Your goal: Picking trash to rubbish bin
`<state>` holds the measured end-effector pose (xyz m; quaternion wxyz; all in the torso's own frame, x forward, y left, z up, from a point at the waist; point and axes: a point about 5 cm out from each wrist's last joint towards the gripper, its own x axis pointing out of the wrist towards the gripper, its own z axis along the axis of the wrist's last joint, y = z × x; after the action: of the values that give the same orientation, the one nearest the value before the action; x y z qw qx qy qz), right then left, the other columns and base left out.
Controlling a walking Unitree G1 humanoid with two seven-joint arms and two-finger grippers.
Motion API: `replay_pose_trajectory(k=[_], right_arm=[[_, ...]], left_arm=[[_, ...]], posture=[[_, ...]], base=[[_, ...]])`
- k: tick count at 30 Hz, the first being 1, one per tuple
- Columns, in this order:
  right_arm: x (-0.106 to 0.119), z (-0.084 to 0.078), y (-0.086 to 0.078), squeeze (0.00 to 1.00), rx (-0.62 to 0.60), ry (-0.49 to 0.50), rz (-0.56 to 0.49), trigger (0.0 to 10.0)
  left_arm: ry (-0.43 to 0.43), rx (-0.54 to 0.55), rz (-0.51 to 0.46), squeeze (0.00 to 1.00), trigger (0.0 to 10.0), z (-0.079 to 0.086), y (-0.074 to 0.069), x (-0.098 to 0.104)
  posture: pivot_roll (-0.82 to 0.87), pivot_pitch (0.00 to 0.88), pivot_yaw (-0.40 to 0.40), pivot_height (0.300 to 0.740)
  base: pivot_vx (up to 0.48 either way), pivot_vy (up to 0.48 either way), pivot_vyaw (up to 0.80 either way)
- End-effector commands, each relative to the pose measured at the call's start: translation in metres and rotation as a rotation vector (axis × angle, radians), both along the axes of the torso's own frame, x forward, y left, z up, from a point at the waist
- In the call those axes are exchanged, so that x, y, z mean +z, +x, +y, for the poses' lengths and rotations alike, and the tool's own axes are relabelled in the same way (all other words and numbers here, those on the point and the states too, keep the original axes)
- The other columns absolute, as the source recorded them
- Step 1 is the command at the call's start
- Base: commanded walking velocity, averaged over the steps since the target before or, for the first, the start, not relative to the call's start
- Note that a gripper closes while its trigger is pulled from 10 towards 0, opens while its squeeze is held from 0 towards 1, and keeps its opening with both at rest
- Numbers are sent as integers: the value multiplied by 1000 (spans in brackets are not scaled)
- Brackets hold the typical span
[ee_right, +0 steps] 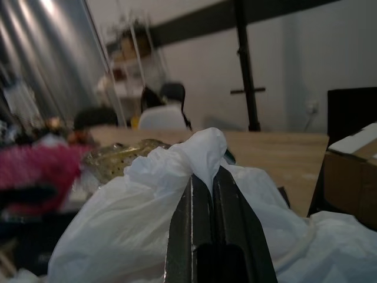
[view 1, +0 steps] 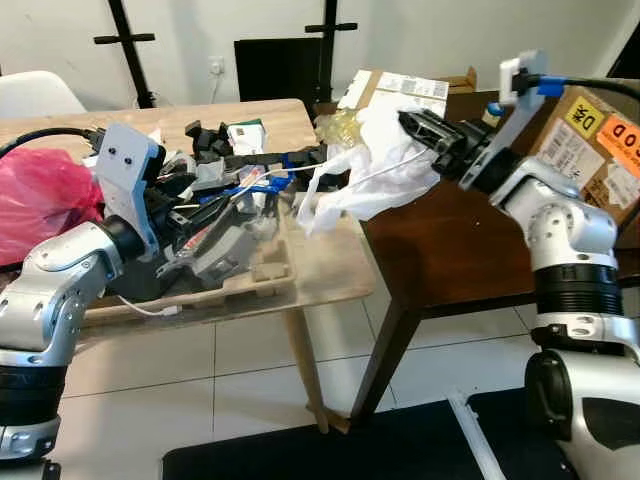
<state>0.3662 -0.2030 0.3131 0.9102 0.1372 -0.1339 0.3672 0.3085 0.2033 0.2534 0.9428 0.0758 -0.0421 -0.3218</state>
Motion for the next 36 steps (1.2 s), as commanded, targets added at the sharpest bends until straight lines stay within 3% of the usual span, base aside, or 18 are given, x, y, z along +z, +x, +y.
replay_pose_trajectory(k=[1, 5, 6, 11, 14, 18, 24, 29, 30, 32, 34, 36], right_arm=[[5, -12, -7, 0, 37, 107, 10, 0], [14, -38, -15, 0, 52, 358, 20, 0], [14, -38, -15, 0, 52, 358, 20, 0], [13, -61, -19, 0, 45, 559, 40, 0], [11, -68, -21, 0, 46, 603, 45, 0], [3, -78, -23, 0, 51, 733, 71, 0], [-3, -82, -22, 0, 17, 781, 94, 0], [-7, -104, -12, 0, -149, 972, 153, 0], [-7, -104, -12, 0, -149, 972, 153, 0], [-17, -105, -4, 0, -252, 971, 257, 0], [-27, -89, 2, 0, -273, 828, 313, 0], [-30, -71, 5, 0, -210, 843, 345, 0]], left_arm=[[-11, -24, 15, 0, 10000, -2, -1, -5], [-3, -39, 26, 0, 10000, -4, 0, -8], [-3, -39, 26, 0, 10000, -4, 0, -8], [-19, -62, 27, 0, 10000, -9, -1, -7], [-39, -63, 26, 0, 10000, -8, -1, -5], [-59, -65, 25, 0, 10000, -8, -1, -4], [-63, -58, 23, 0, 10000, -6, -1, -4], [-66, -49, 23, 0, 10000, -5, 1, -4], [-66, -49, 23, 0, 10000, -5, 1, -4], [-79, -32, 20, 0, 10000, -4, 2, -4], [-92, -16, 19, 0, 10000, -3, 4, -4], [-96, -6, 19, 0, 10000, -4, 6, -5]], posture=[[-17, 68, 25, 740], [-22, 66, 30, 740], [-22, 66, 30, 740], [-22, 66, 31, 740], [-22, 66, 31, 740], [-21, 67, 31, 740], [-21, 67, 31, 740], [-17, 69, 33, 740], [-17, 69, 33, 740], [-21, 72, 32, 740], [-19, 72, 32, 740], [-20, 75, 32, 740]], base=[[0, 0, 0], [0, 0, 0], [0, 0, 0], [0, 0, 0], [0, 0, 0], [0, 0, 0], [0, 0, 0], [0, 0, 0], [0, 0, 0], [0, 0, 0], [0, 0, 0], [0, 0, 0]])
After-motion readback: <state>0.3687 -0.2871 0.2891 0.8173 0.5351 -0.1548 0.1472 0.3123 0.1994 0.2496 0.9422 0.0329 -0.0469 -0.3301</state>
